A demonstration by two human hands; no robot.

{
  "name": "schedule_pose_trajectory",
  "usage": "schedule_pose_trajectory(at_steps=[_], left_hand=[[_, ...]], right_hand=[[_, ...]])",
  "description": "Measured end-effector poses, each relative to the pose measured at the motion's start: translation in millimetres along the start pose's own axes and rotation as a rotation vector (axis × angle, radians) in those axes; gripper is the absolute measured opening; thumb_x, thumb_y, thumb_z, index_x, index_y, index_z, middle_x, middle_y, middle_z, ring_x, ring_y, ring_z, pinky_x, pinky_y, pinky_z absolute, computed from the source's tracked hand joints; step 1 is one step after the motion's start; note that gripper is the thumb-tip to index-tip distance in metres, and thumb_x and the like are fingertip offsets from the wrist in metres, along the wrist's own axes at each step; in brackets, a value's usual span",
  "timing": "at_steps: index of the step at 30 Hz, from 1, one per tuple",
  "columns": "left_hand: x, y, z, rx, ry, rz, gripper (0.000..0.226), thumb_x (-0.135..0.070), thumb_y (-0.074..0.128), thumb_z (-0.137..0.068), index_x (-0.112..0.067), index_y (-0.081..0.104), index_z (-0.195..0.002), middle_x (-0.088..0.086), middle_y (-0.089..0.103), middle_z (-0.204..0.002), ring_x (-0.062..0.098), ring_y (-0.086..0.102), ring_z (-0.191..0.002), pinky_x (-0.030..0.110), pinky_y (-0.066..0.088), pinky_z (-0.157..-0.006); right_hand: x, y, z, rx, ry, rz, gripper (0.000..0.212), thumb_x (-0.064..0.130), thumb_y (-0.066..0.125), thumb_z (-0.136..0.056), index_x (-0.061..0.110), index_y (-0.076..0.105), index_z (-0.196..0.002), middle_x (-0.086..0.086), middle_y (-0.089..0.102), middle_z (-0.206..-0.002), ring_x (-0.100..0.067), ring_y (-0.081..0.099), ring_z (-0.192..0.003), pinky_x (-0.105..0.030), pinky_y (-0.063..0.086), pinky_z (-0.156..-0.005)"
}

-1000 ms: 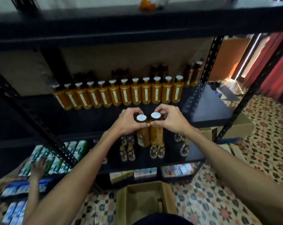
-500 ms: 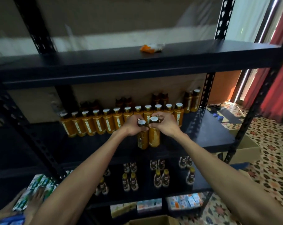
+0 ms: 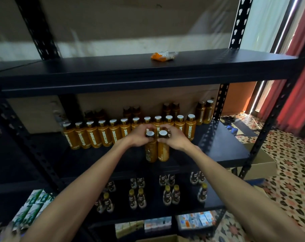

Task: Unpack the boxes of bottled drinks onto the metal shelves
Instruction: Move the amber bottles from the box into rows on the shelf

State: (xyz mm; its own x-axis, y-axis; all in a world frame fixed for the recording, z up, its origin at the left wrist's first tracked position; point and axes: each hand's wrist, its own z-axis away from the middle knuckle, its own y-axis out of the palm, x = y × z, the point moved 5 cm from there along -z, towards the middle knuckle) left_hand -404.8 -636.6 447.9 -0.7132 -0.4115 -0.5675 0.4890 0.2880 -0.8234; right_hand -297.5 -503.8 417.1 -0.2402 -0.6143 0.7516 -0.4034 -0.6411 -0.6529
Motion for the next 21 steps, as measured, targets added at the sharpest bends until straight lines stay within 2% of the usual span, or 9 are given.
schedule_pose_trajectory(at_steps=[3,5,8,10,12,15,17,19,21], left_hand=[[-1.3,-2.0,-2.2,0.066,0.030,-0.126,0.039,-0.003,0.064,-0.091,-0.028,0.068,-0.121,-0.002,0.050,-0.146,0.019,0.039,-0.140,0.039,0.034,-0.115],[-2.7,-2.7,-4.1,0.032,0.006,-0.171,0.035,-0.011,0.067,-0.092,-0.027,0.067,-0.123,-0.001,0.052,-0.144,0.020,0.041,-0.139,0.039,0.036,-0.114],[-3.1,-4.2,-5.5,-0.032,-0.084,-0.189,0.050,-0.034,0.071,-0.089,-0.024,0.057,-0.136,0.004,0.047,-0.148,0.025,0.037,-0.141,0.040,0.037,-0.109],[-1.9,-5.3,-5.8,0.011,-0.106,-0.242,0.063,-0.039,0.072,-0.087,-0.028,0.047,-0.144,0.006,0.036,-0.154,0.028,0.032,-0.144,0.043,0.038,-0.110],[-2.3,-5.8,-7.8,0.090,-0.066,-0.311,0.063,-0.023,0.071,-0.089,-0.031,0.044,-0.146,0.005,0.032,-0.157,0.027,0.031,-0.145,0.043,0.038,-0.113],[-5.3,-9.6,-10.5,0.108,-0.042,-0.329,0.056,-0.005,0.068,-0.089,-0.027,0.054,-0.138,0.003,0.045,-0.150,0.022,0.044,-0.137,0.039,0.045,-0.107],[-7.7,-12.7,-11.8,0.058,-0.057,-0.323,0.043,-0.019,0.071,-0.089,-0.020,0.060,-0.130,0.006,0.055,-0.139,0.020,0.054,-0.124,0.035,0.050,-0.099],[-10.2,-14.8,-10.4,0.022,-0.104,-0.327,0.047,-0.037,0.072,-0.088,-0.015,0.061,-0.128,0.009,0.059,-0.133,0.021,0.057,-0.116,0.035,0.051,-0.093],[-10.8,-14.1,-9.4,0.029,-0.124,-0.340,0.065,-0.041,0.073,-0.086,-0.019,0.048,-0.142,0.008,0.048,-0.147,0.026,0.048,-0.131,0.038,0.047,-0.102]], right_hand=[[6.3,-2.7,-0.2,0.093,-0.044,0.147,0.055,0.004,0.062,-0.092,0.027,0.057,-0.141,0.002,0.051,-0.149,-0.017,0.046,-0.137,-0.019,0.037,-0.099],[8.1,-2.1,-1.1,0.113,-0.053,0.227,0.052,0.001,0.058,-0.094,0.027,0.059,-0.139,0.003,0.050,-0.150,-0.016,0.045,-0.138,-0.018,0.035,-0.103],[8.3,-1.1,-2.8,0.121,-0.048,0.267,0.047,0.004,0.058,-0.098,0.027,0.058,-0.140,0.002,0.050,-0.150,-0.017,0.048,-0.135,-0.019,0.038,-0.101],[7.7,-1.0,-3.9,0.113,-0.048,0.263,0.048,0.003,0.058,-0.098,0.027,0.058,-0.140,0.002,0.049,-0.151,-0.017,0.048,-0.136,-0.018,0.037,-0.101],[6.9,-0.2,-4.0,0.109,-0.034,0.257,0.050,0.001,0.058,-0.098,0.028,0.058,-0.140,0.002,0.048,-0.153,-0.017,0.047,-0.138,-0.019,0.037,-0.101],[6.8,0.9,-5.2,0.117,-0.029,0.254,0.051,0.000,0.057,-0.098,0.030,0.059,-0.139,0.003,0.046,-0.154,-0.017,0.046,-0.139,-0.023,0.040,-0.107],[6.4,1.2,-5.1,0.121,-0.025,0.243,0.052,-0.002,0.057,-0.097,0.030,0.060,-0.138,0.003,0.047,-0.153,-0.016,0.049,-0.136,-0.022,0.042,-0.104],[6.2,0.7,-4.8,0.116,-0.018,0.235,0.051,-0.001,0.058,-0.097,0.030,0.060,-0.138,0.002,0.049,-0.152,-0.017,0.049,-0.136,-0.022,0.043,-0.102],[6.3,0.8,-5.4,0.114,-0.017,0.225,0.050,0.001,0.059,-0.097,0.030,0.060,-0.138,0.002,0.049,-0.152,-0.017,0.048,-0.137,-0.023,0.043,-0.104]])
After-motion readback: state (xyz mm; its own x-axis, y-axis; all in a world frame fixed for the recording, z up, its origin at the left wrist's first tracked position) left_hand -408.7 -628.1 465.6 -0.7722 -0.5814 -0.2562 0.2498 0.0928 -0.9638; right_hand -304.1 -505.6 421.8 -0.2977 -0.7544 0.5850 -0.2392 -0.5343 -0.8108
